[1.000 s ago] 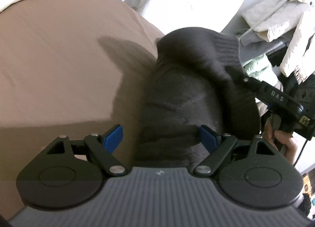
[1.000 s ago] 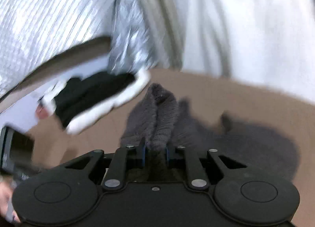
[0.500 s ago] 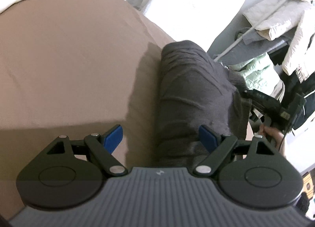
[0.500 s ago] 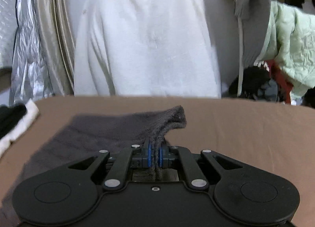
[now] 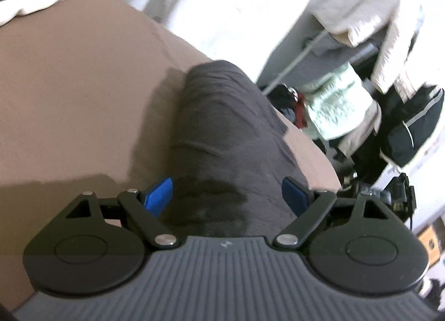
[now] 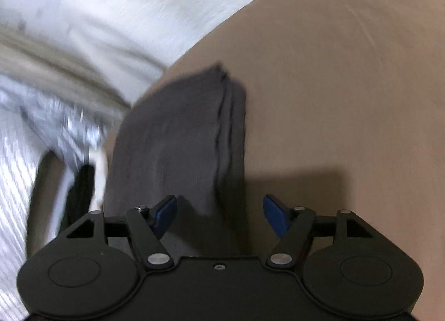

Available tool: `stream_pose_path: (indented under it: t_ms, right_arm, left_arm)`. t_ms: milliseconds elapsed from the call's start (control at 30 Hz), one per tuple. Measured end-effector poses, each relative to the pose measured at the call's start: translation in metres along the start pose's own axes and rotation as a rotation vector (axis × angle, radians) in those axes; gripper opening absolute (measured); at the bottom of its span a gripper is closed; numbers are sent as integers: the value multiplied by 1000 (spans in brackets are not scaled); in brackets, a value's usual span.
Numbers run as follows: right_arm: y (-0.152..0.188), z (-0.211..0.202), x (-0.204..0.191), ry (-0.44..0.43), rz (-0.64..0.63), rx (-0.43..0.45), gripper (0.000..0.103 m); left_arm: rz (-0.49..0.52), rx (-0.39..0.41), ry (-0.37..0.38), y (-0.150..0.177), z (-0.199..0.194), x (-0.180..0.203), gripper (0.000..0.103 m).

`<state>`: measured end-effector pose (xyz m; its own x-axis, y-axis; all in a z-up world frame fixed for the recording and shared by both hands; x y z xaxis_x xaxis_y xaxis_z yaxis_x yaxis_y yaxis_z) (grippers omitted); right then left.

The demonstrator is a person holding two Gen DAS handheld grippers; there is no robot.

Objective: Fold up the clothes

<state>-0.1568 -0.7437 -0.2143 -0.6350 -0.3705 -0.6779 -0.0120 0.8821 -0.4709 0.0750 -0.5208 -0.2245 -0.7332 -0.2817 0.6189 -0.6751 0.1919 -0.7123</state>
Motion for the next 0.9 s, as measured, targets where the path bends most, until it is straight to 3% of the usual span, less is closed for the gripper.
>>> stream_pose_path:
  t_ms: [33, 67, 100, 200, 300, 433, 500, 567, 600, 700, 767, 833, 867, 900]
  right_arm:
    - [14, -2, -5, 16, -43, -27, 67]
    - [27, -3, -10, 34, -89, -52, 50]
    - [39, -5, -14, 51, -135, -77, 14]
    - [57, -24, -51, 54, -397, -45, 13]
    - [64, -26, -51, 35, -414, -74, 13]
    - [73, -28, -49, 9, -421, -117, 13]
    - [77, -29, -47, -4, -424, -139, 13]
    - [77, -40, -49, -42, -408, -126, 14]
    - [77, -41, -51, -66, -388, -120, 19]
    - [80, -41, -51, -113, -332, -141, 53]
    - [87, -40, -55, -136, -349, -156, 57]
    - [93, -40, -59, -133, -418, -173, 55]
    - [96, -40, -61, -124, -463, -175, 47]
    - [98, -38, -63, -115, -522, -171, 16]
  left_arm:
    - [28, -7, -12, 2, 0, 4, 88]
    - [59, -16, -31, 5, 1, 8, 89]
    - [94, -32, -72, 8, 3, 7, 89]
    - [170, -94, -267, 15, 9, -11, 92]
    - [128, -113, -381, 20, 7, -44, 93]
    - [86, -82, -407, 16, -1, -55, 95]
    - [120, -51, -425, 7, -9, -49, 95]
    - [149, -27, -412, -3, -18, -41, 94]
    - [149, -24, -390, -7, -22, -37, 91]
    - [63, -40, -220, -15, -28, -17, 91]
    - [56, -37, -134, -14, -31, 0, 93]
    - [113, -67, -104, -6, -25, 15, 96]
    - [156, -117, -123, 3, -19, 18, 97]
    - [193, -187, -153, 14, -12, 18, 101]
Point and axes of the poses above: each gripper's, at about its wrist camera, not at the fingertips, and z roughly the way its jaws point, x to its right, y to its underside, the point moved 9 cm from there along z, roughly the way its jaws point, and after that the axes turned 11 degrees about x, right-handed, at the moved point
